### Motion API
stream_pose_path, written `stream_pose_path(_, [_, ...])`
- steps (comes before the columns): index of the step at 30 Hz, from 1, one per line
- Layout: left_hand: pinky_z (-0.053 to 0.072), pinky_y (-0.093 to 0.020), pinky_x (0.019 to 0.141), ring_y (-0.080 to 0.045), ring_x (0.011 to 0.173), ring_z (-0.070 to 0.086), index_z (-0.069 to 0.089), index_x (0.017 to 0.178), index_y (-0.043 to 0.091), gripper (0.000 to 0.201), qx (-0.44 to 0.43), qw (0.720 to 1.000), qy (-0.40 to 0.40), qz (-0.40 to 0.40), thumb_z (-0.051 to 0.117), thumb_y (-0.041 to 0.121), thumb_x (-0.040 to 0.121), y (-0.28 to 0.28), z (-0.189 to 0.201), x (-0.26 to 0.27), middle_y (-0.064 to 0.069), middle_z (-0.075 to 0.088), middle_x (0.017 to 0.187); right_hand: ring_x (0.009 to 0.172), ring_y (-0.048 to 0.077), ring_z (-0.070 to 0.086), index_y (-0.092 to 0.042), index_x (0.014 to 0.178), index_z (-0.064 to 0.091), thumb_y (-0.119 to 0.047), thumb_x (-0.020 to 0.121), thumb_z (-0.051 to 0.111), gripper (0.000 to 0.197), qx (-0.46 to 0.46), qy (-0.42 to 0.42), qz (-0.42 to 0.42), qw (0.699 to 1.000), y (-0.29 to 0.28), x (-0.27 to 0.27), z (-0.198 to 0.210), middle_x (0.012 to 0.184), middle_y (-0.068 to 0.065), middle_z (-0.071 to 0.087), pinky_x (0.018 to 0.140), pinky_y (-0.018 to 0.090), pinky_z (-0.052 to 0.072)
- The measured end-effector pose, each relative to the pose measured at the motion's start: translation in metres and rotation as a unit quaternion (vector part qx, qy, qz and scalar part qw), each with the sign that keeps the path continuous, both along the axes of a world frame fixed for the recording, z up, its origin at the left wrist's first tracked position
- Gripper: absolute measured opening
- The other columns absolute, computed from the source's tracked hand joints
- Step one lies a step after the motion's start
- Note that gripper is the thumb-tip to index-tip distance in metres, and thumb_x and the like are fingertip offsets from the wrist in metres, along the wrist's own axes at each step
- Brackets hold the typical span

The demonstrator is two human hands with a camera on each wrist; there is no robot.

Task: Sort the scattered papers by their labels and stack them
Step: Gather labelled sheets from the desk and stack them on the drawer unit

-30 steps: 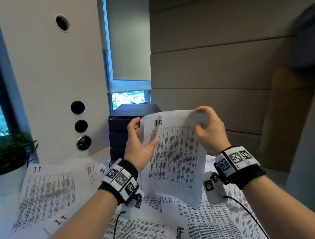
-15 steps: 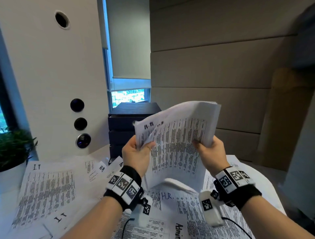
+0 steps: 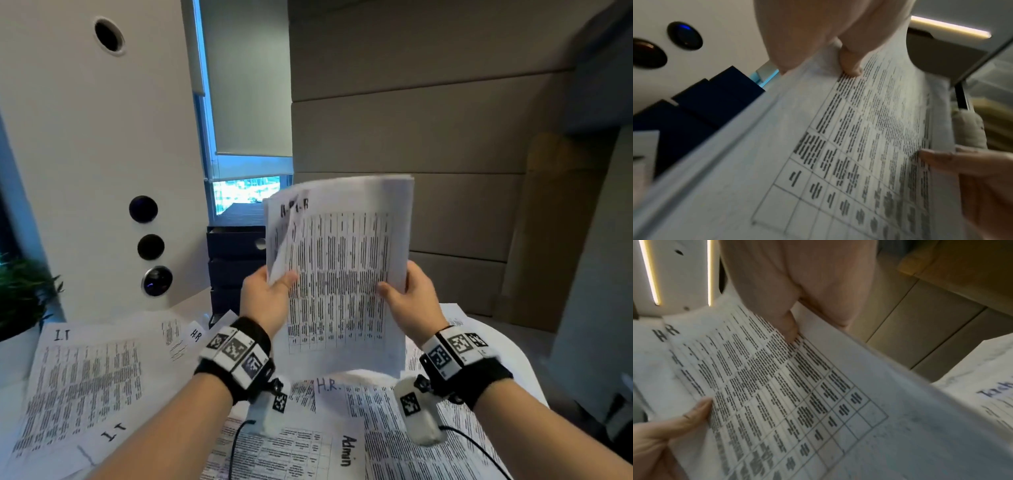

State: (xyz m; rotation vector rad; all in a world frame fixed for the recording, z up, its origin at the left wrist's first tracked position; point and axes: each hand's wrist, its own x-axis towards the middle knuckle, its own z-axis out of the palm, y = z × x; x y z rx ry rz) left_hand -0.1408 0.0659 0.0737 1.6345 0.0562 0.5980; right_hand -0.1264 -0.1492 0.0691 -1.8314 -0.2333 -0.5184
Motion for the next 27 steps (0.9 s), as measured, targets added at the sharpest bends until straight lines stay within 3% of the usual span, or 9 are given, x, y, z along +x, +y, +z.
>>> stream_pose_path(2, [0.049,-0.032,0.086,-0.014,0.089,0.062,0.060,0.118,0.010,0.026,0.001,1.000,0.003,-0.010,0.059,0.019,0.093,-0.004,0.004,0.007,0.003,0.066,0.099,0.086,0.011,0.066,-0.016,0.109,0.056,-0.010,0.088,0.066,0.024,0.007,0.007,0.000,1.000,-0.007,-0.003,0.011,0.100,-0.002,0.067,0.071,0.027,0.056])
stream_pose_path(5, [0.049,-0.031,0.079,-0.016,0.083,0.061,0.061,0.119,0.009,0.026,0.075,0.992,0.093,-0.032,0.056,0.016,0.095,-0.015,-0.012,0.024,0.001,0.064,0.092,0.085,0.015,0.067,-0.015,0.109,0.053,-0.014,0.088,0.066,0.025,-0.074,0.118,-0.008,0.990,-0.023,0.006,0.008,0.101,-0.001,0.065,0.068,0.030,0.056])
stream_pose_path(9, [0.046,-0.028,0.078,-0.021,0.086,0.059,0.062,0.119,0.005,0.027,0.169,0.961,0.208,-0.061,0.056,0.015,0.094,-0.032,-0.056,0.053,-0.008,0.067,0.103,0.083,0.019,0.067,-0.011,0.113,0.058,-0.014,0.088,0.061,0.025,-0.228,0.273,0.004,0.935,-0.059,0.029,-0.029,0.104,0.005,0.066,0.065,0.030,0.058])
stream_pose_path(10, [0.046,-0.027,0.077,-0.022,0.086,0.059,0.064,0.116,0.003,0.026,0.191,0.950,0.237,-0.071,0.056,0.015,0.094,-0.036,-0.065,0.059,-0.010,0.067,0.103,0.087,0.020,0.065,-0.011,0.117,0.059,-0.015,0.088,0.060,0.029,-0.276,0.295,-0.007,0.915,-0.070,0.033,-0.039,0.106,0.006,0.064,0.067,0.029,0.057])
stream_pose_path(14, [0.041,-0.025,0.067,-0.022,0.078,0.057,0.064,0.086,0.004,0.013,0.269,0.903,0.324,-0.090,0.055,0.011,0.091,-0.046,-0.095,0.078,-0.005,0.061,0.078,0.124,0.020,0.050,-0.015,0.136,0.047,-0.029,0.086,0.068,0.056,-0.442,0.356,-0.055,0.822,-0.110,0.052,-0.076,0.137,0.004,0.051,0.098,0.026,0.041])
stream_pose_path(18, [0.041,-0.025,0.063,-0.024,0.079,0.058,0.066,0.106,0.003,0.023,0.293,0.888,0.342,-0.089,0.056,0.017,0.091,-0.057,-0.103,0.093,-0.008,0.062,0.087,0.129,0.022,0.046,-0.018,0.142,0.038,-0.045,0.073,0.077,0.083,-0.516,0.396,-0.025,0.759,-0.122,0.073,-0.089,0.143,0.001,0.046,0.103,0.030,0.039])
stream_pose_path(22, [0.044,-0.027,0.068,-0.023,0.085,0.059,0.063,0.114,0.001,0.028,0.295,0.888,0.341,-0.090,0.057,0.014,0.090,-0.069,-0.103,0.112,-0.010,0.062,0.094,0.124,0.024,0.050,-0.022,0.142,0.033,-0.080,0.019,0.075,0.141,-0.532,0.386,-0.028,0.753,-0.150,0.126,-0.104,0.142,0.000,0.048,0.103,0.042,0.042])
stream_pose_path(25, [0.046,-0.027,0.078,-0.022,0.098,0.059,0.058,0.121,0.006,0.033,0.297,0.882,0.352,-0.098,0.060,0.014,0.090,-0.074,-0.104,0.126,-0.010,0.063,0.112,0.104,0.023,0.059,-0.027,0.124,0.043,-0.070,0.030,0.081,0.110,-0.509,0.388,-0.023,0.768,-0.166,0.137,-0.098,0.121,-0.001,0.059,0.089,0.044,0.051])
stream_pose_path(27, [0.048,-0.028,0.083,-0.022,0.103,0.061,0.057,0.122,0.006,0.035,0.293,0.878,0.359,-0.116,0.062,0.015,0.089,-0.076,-0.106,0.136,-0.009,0.064,0.115,0.098,0.021,0.062,-0.032,0.117,0.042,-0.070,0.031,0.080,0.102,-0.506,0.390,-0.013,0.769,-0.166,0.137,-0.090,0.114,-0.007,0.061,0.086,0.043,0.052])
